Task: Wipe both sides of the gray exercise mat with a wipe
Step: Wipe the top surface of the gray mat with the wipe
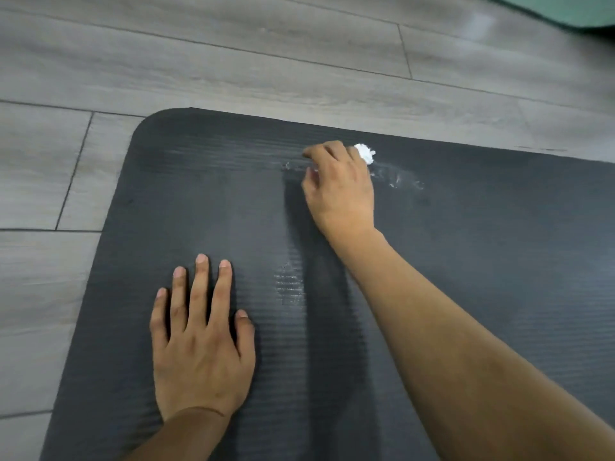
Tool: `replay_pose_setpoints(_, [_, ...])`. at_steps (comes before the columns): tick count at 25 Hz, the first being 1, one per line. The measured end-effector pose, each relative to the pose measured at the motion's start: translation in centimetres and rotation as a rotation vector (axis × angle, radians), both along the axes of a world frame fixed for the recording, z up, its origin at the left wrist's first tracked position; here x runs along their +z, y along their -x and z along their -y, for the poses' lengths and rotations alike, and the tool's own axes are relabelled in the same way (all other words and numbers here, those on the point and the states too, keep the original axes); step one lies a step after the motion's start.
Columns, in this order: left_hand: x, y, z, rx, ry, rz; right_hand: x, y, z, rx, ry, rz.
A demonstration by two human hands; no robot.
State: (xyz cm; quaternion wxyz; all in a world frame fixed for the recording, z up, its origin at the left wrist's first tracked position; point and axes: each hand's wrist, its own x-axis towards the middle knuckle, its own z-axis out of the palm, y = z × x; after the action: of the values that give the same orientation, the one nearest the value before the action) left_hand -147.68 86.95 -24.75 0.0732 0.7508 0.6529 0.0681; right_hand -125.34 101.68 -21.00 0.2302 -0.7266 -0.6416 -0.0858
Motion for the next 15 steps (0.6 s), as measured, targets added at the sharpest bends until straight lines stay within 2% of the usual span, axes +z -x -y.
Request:
replay_pose_setpoints(2, [0.1,-0.2,0.0,0.004,0.01,-0.012,-0.6,-4.0,0.6,-0.091,0.099,0.061])
replay_pose_setpoints(5, [0.2,-0.3,-0.1,0.007,-0.009,0.004,-0.9,-6.5,0.0,-0.22,0.239,-0.021])
replay_pose_setpoints(10, [0.2,-0.2,0.0,0.003,-0.036,0.003,0.2,-9.4,1.3,-0.221,0.258,0.14])
replay_pose_setpoints(15, [0.3,-0.2,-0.2,0.008,-0.027,-0.01,0.0,-9.6,1.5,-0.218,0.274,-0.006])
